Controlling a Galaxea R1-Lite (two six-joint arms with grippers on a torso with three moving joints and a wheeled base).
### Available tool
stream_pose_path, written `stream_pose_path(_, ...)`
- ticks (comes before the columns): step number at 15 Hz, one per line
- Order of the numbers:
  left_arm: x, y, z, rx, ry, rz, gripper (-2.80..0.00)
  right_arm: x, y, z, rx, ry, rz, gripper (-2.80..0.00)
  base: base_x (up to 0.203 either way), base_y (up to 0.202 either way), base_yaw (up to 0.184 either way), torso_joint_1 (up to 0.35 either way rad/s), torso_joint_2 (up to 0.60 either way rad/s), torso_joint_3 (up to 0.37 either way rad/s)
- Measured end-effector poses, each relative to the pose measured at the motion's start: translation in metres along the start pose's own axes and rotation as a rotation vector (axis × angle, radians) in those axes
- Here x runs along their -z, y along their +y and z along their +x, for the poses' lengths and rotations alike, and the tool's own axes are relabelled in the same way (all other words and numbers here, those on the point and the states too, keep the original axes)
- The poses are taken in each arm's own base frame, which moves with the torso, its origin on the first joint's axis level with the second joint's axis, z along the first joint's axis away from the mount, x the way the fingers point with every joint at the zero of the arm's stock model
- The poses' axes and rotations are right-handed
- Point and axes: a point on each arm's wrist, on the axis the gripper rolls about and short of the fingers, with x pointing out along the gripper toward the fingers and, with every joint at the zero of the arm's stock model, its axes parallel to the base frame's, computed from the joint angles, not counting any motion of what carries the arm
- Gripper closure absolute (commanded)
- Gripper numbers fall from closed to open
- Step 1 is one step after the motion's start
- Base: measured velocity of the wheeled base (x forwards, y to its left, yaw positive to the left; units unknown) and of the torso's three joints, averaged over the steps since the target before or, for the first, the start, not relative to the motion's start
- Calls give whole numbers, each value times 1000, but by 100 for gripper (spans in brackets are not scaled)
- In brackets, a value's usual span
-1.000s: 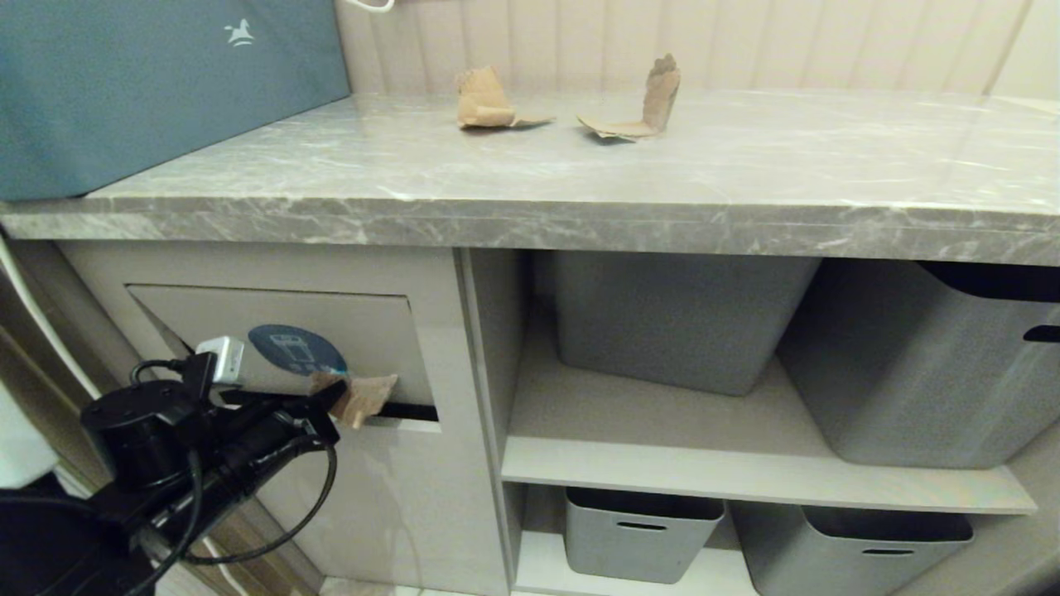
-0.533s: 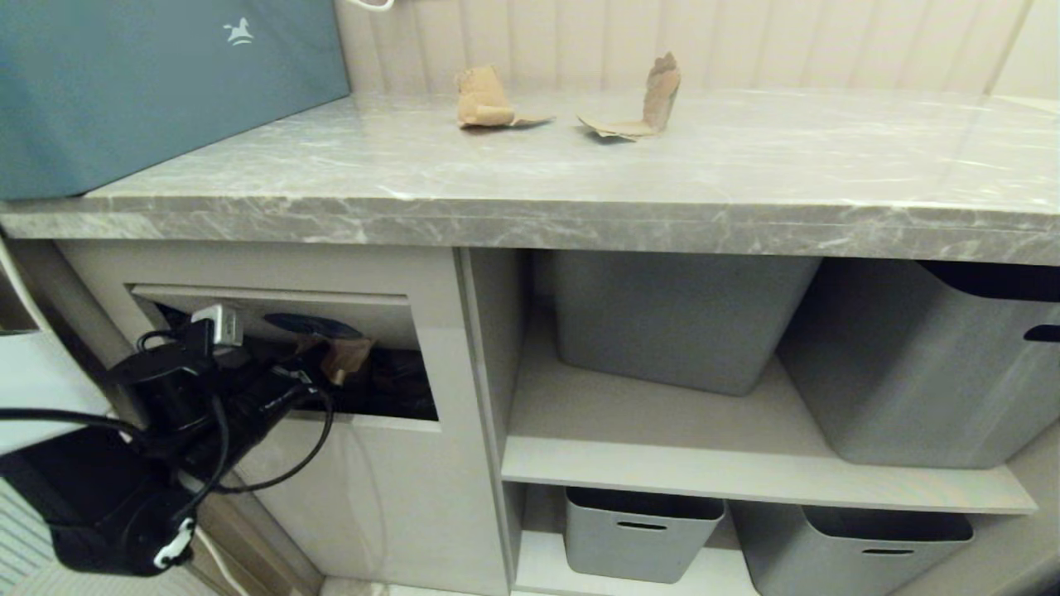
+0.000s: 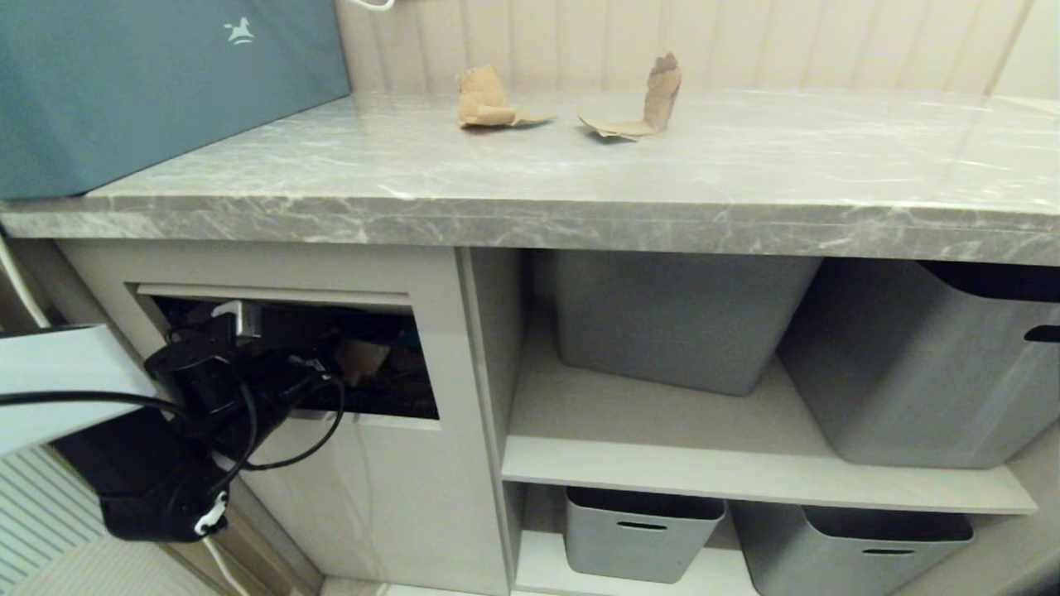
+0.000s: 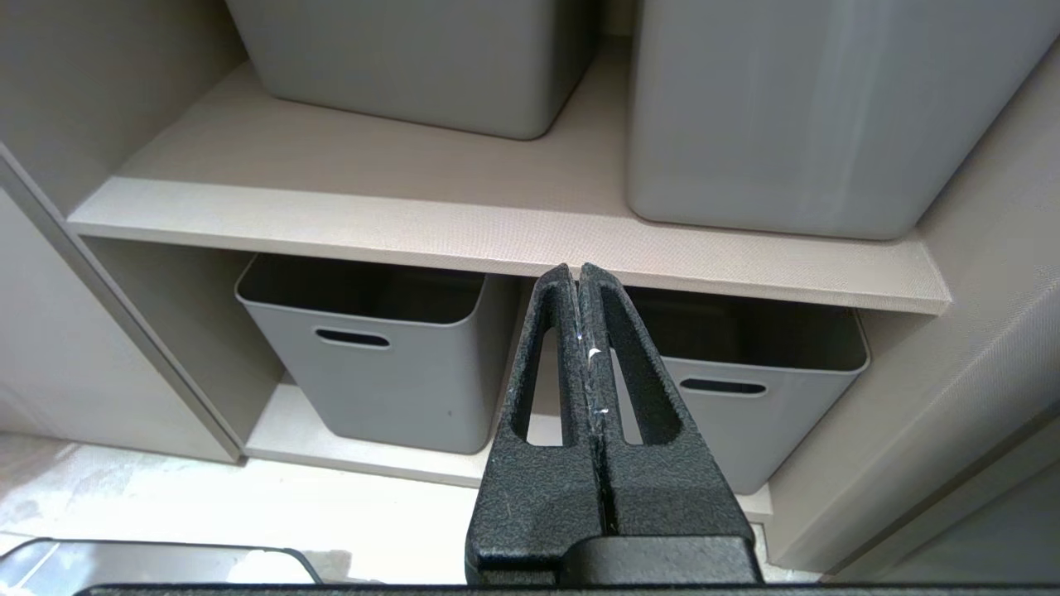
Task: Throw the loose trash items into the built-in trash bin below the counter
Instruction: Put the garbage in the trash can
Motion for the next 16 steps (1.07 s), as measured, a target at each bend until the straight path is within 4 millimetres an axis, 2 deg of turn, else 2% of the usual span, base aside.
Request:
stream_pose_path(5, 3, -1, 1, 2, 7, 1, -280, 0, 0, 0, 0, -1, 0, 0, 0, 0, 0, 0, 0, 0)
stream_pose_path(8, 6, -3, -8, -2, 35, -1, -280, 0, 0, 0, 0, -1, -1, 0, 0, 0, 0, 0, 0, 0)
stream_pose_path(10, 11, -6, -24, -10, 84, -7, -280, 0, 0, 0, 0, -1, -1, 0, 0, 0, 0, 0, 0, 0)
stream_pose_path(13, 2, -16, -53, -4, 107, -14, -280, 0, 0, 0, 0, -1, -1, 0, 0, 0, 0, 0, 0, 0)
stream_pose_path(14, -2, -18, -63, -4, 108, -14, 0, 0, 0, 0, 0, -1, -1, 0, 0, 0, 0, 0, 0, 0)
stream_pose_path(16, -9, -23, -85, -1, 111, -15, 0, 0, 0, 0, 0, -1, -1, 0, 0, 0, 0, 0, 0, 0)
